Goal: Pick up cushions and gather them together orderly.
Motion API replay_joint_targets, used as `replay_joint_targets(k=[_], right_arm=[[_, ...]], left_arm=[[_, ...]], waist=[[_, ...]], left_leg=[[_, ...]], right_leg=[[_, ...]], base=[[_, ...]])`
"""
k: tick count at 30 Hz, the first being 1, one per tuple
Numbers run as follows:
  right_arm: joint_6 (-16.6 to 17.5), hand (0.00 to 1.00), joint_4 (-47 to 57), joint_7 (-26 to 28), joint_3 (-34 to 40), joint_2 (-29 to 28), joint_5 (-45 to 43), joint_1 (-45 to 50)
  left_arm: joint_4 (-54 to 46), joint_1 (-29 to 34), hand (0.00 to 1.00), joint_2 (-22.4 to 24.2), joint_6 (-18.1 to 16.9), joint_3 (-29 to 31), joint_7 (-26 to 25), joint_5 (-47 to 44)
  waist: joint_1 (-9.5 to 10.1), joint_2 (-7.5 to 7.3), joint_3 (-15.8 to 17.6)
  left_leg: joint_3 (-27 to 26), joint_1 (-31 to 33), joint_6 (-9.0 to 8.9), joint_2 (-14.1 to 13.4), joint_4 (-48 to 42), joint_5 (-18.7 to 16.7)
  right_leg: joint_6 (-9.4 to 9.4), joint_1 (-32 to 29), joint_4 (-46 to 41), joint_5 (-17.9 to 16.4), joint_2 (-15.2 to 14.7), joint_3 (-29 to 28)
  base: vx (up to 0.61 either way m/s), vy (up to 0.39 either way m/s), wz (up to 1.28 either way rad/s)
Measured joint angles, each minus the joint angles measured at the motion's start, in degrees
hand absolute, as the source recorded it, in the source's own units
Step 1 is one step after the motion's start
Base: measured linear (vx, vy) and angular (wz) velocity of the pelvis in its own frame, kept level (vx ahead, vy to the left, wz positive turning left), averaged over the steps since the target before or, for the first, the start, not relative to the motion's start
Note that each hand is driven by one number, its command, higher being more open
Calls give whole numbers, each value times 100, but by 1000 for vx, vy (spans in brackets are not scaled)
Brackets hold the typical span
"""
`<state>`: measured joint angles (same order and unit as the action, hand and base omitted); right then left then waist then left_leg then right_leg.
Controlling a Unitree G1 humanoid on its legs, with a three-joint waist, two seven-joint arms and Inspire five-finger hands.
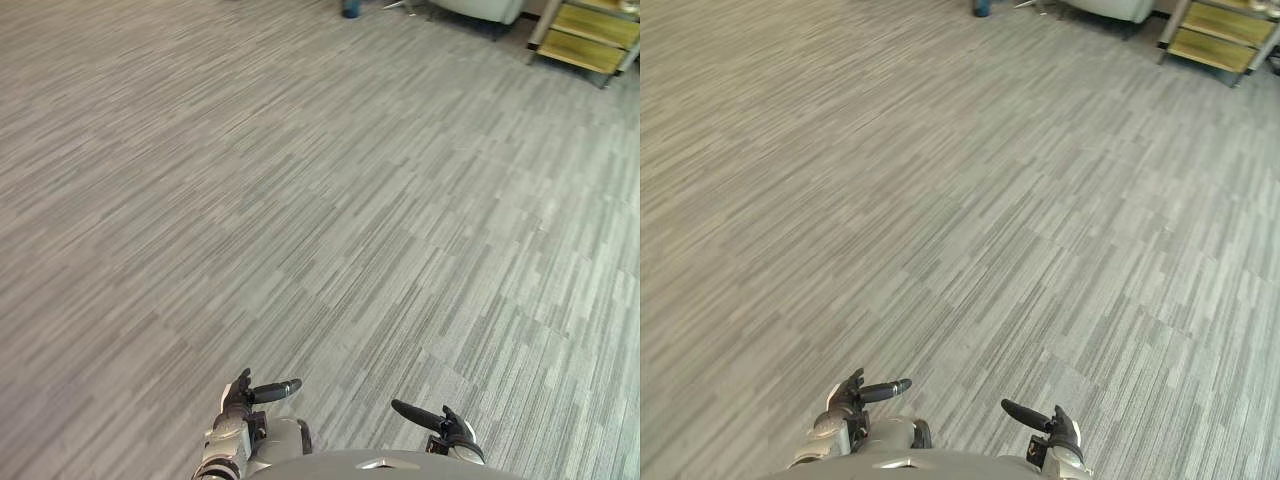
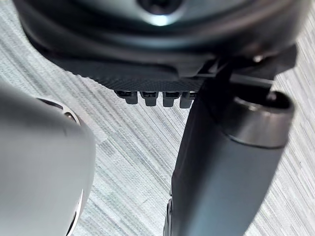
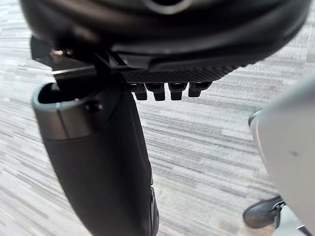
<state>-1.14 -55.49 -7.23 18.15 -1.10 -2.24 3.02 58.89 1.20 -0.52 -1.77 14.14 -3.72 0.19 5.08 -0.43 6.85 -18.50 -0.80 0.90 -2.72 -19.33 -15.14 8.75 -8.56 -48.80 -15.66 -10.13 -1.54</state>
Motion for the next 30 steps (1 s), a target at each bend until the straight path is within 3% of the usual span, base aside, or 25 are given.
replay_joint_targets(k=[2,4,5,6,7,8,9,10,12,14,16,17,18,20,23,24,25,26,27,28,29,30], right_arm=[[19,100,126,-2,-28,36,18,-1],[76,100,112,-23,-29,59,103,-50],[85,100,62,-32,-30,56,115,-102],[88,100,30,-34,-28,57,116,-137],[118,100,-94,-35,-29,47,117,-177],[124,100,-234,-26,-20,117,118,-219],[92,100,-474,-25,-16,273,123,-310],[84,100,-604,-31,91,330,124,-352],[53,100,-661,-38,338,328,93,-372],[43,100,-671,-56,425,336,104,-325],[48,100,-585,-59,395,289,101,-194],[43,100,-521,-77,302,310,99,-162],[42,100,-451,-97,174,303,96,-113],[39,100,-438,-100,48,281,95,-73],[18,100,-446,-106,106,251,95,-87],[7,100,-445,-134,110,234,95,-92],[7,100,-445,-158,111,214,95,-94],[6,100,-456,-170,112,209,96,-92],[0,100,-529,-177,107,213,97,-86],[-1,100,-553,-177,107,204,97,-71],[-3,100,-553,-173,104,155,106,-34],[-1,100,-542,-168,99,94,107,-11]], left_arm=[[47,1,100,-9,4,-77,-22,-1],[54,9,100,-27,2,-205,-50,-7],[69,9,100,-37,-4,-214,-64,-11],[103,4,100,-61,-13,-257,-71,-17],[111,14,100,-172,-13,-431,-55,-15],[226,-35,100,-200,-8,-454,-50,-16],[360,-72,100,-111,-6,-491,-55,-17],[386,-79,100,-54,-9,-489,-49,-10],[387,-80,100,14,-6,-460,-41,18],[375,-107,100,18,-14,-426,2,42],[274,-135,100,29,-14,-367,26,47],[189,-111,100,52,-16,-349,26,48],[-7,-29,100,58,-21,-281,35,58],[-187,49,100,54,-50,-259,28,63],[-267,66,100,23,-130,-249,11,35],[-270,43,100,24,-145,-256,12,41],[-266,29,100,24,-145,-251,9,38],[-267,17,100,29,-146,-247,0,30],[-259,2,100,25,-148,-246,-13,29],[-248,-5,100,25,-148,-245,-12,30],[-245,10,100,-14,-147,-251,-11,38],[-244,-10,100,-82,-138,-260,9,42]], waist=[[-107,5,3],[-138,22,13],[-170,3,5],[-207,-5,0],[-258,-146,-37],[-285,-108,-20],[-233,133,-26],[-250,228,-41],[-273,296,-23],[-312,298,8],[-356,308,64],[-342,337,109],[-322,396,155],[-223,318,176],[-152,284,188],[-103,233,212],[-72,197,236],[-46,192,239],[2,196,238],[34,164,227],[61,99,139],[48,-61,73]], left_leg=[[-181,-425,-1,6,293,-1],[-366,-881,-5,-99,635,1],[-435,-1009,-7,-174,710,2],[-440,-1074,-18,-219,763,8],[-402,-1161,-97,-100,874,47],[-275,-1230,-144,-138,942,48],[155,-1204,-177,-300,1056,101],[498,-1204,-259,-274,1212,154],[629,-1205,-359,-327,1161,330],[693,-1091,-509,-515,337,430],[934,-238,-756,-832,-1859,824],[1053,161,-788,-988,-2831,797],[1076,838,-720,-1182,-4091,683],[921,1376,-634,-1133,-4131,471],[724,1802,-496,-833,-2256,290],[810,1742,-511,-484,-552,485],[967,1715,-540,-275,522,838],[1031,1748,-595,-195,971,1057],[1112,1770,-543,-106,1157,1451],[1133,1725,-462,-67,1098,1749],[1143,1689,-235,64,996,2071],[1087,1714,-165,222,798,1887]], right_leg=[[-171,-489,-643,-92,-294,654],[-505,-841,-463,-275,-443,1510],[-546,-982,-151,-277,-420,1846],[-586,-1098,215,-239,-359,2027],[-736,-1242,1396,372,-195,2175],[-1185,-1206,1418,445,-86,2174],[-1245,-1116,1773,502,257,2129],[-1297,-1095,1863,473,387,2061],[-1387,-969,1933,406,545,2056],[-1364,-573,2218,314,715,2064],[-1359,-23,2635,309,872,2037],[-1373,196,2785,301,972,2009],[-1510,625,3016,214,1109,1902],[-1503,1038,3332,202,1125,1680],[-1303,1420,3796,268,1083,1426],[-1197,1601,3996,231,973,1274],[-1105,1765,4157,205,901,1167],[-990,1880,4268,163,876,1101],[-773,2105,4371,42,829,997],[-680,2215,4392,-15,771,931],[-555,2304,4355,-90,611,844],[-495,2243,4155,-131,405,765]], base=[[308,15,-51],[376,-87,-38],[352,-148,-36],[369,-208,-32],[382,-238,-30],[430,-314,-62],[332,-270,-70],[266,-265,-72],[207,-203,-30],[227,-190,-7],[243,-170,-4],[329,-133,-33],[283,-99,-47],[265,-44,-57],[323,23,-47],[502,112,-56],[505,134,-55],[622,185,-50],[552,176,-43],[584,194,-42],[490,155,-25],[605,179,-16]])
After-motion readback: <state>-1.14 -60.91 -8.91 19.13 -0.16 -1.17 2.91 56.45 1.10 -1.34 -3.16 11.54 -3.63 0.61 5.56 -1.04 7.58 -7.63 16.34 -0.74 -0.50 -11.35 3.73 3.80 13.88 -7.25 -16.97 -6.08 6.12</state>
